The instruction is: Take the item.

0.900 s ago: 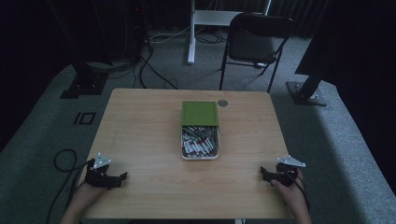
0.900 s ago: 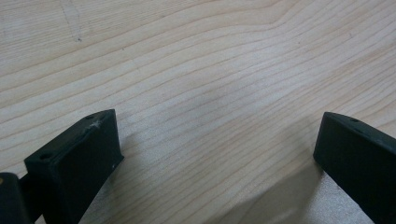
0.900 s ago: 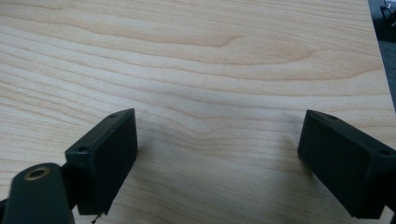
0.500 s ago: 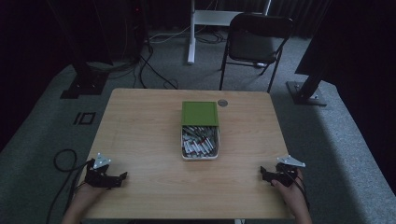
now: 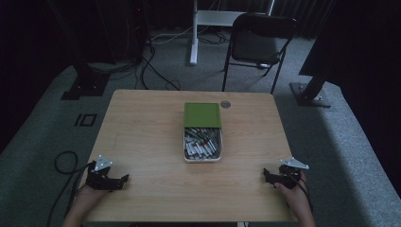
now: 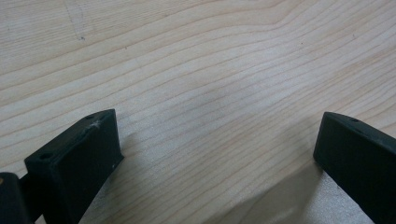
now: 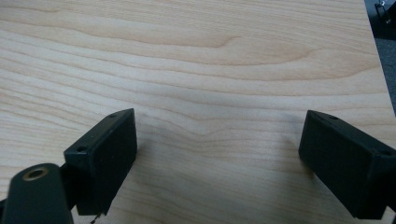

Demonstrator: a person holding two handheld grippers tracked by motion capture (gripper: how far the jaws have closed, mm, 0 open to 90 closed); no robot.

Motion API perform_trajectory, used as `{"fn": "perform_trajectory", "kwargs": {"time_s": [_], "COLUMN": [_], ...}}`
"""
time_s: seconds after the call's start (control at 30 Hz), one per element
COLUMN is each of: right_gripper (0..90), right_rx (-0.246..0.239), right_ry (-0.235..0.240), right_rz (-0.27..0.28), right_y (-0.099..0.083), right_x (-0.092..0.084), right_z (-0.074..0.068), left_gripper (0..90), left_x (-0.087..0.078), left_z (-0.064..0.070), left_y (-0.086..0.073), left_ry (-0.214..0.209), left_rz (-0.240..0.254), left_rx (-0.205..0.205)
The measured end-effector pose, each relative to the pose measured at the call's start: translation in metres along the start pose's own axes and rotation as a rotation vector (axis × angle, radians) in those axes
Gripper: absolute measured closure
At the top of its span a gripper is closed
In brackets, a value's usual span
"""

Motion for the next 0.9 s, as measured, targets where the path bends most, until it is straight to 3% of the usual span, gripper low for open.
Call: {"fn": "perform_trajectory", "kwargs": {"time_s": [0.43, 0.73, 0.9], "right_gripper": [13.6, 13.7, 13.6], "right_rx": [0.006, 0.007, -0.015], "right_ry": [-0.008, 0.003, 0.018], "right_rz": [0.006, 0.046, 0.059], "right_y": [0.003, 0.022, 0.031], "right_x": [0.002, -0.004, -0.005], "right_z": [-0.006, -0.014, -0.02], "left_gripper": [1.4, 1.4, 1.4], "left_x": [0.0, 0.0, 0.0], "left_z": [0.0, 0.0, 0.0], "left_y": [0.0, 0.0, 0.0], "left_ry": [0.0, 0.0, 0.0], "left_rz": [0.0, -0.001, -0.001], "left_rx": [0.0, 0.0, 0.0]}}
Point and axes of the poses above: each handheld gripper's, and its own axes: x roughly forward along the jaws, y roughly out of its top, z roughly to its right, the point moved 4 cm from there along x, roughly forward along the jaws, and after that the axes turned 7 degrees about z, right-handed, at the moved point
